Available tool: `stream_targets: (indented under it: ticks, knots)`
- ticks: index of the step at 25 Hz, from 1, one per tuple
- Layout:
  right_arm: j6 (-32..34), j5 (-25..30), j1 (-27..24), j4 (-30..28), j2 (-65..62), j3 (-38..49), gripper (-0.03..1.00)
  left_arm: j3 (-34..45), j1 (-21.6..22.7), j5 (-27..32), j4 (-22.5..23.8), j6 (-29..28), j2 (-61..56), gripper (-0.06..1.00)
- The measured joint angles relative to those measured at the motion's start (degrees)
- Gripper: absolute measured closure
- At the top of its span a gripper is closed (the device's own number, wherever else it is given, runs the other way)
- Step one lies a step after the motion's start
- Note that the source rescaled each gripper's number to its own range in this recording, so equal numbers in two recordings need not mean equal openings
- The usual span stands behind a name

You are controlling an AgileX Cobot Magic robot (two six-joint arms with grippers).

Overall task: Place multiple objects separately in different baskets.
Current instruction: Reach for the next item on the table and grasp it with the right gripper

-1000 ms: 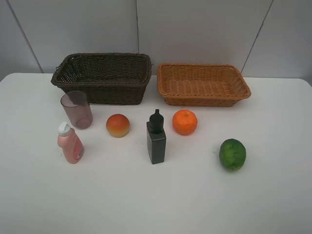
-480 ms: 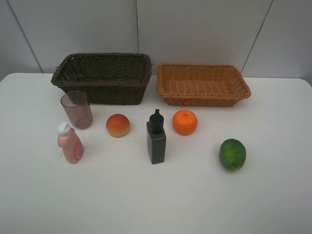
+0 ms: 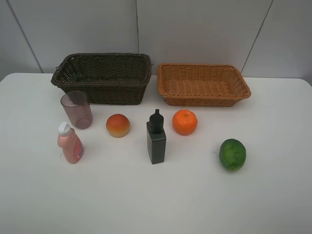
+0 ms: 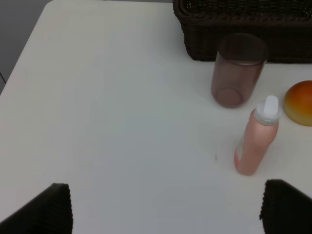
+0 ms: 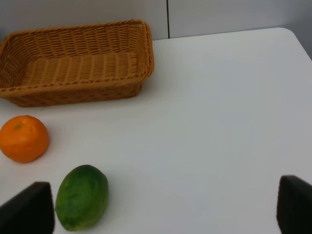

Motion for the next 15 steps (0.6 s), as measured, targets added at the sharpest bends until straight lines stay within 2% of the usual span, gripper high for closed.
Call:
stream_targets:
  ticks: [15]
  knots:
    - [0.0,0.0,0.0,0.0,0.0,0.0,-0.03,0.0,0.0,0.0,0.0,0.0,0.0,-0.06]
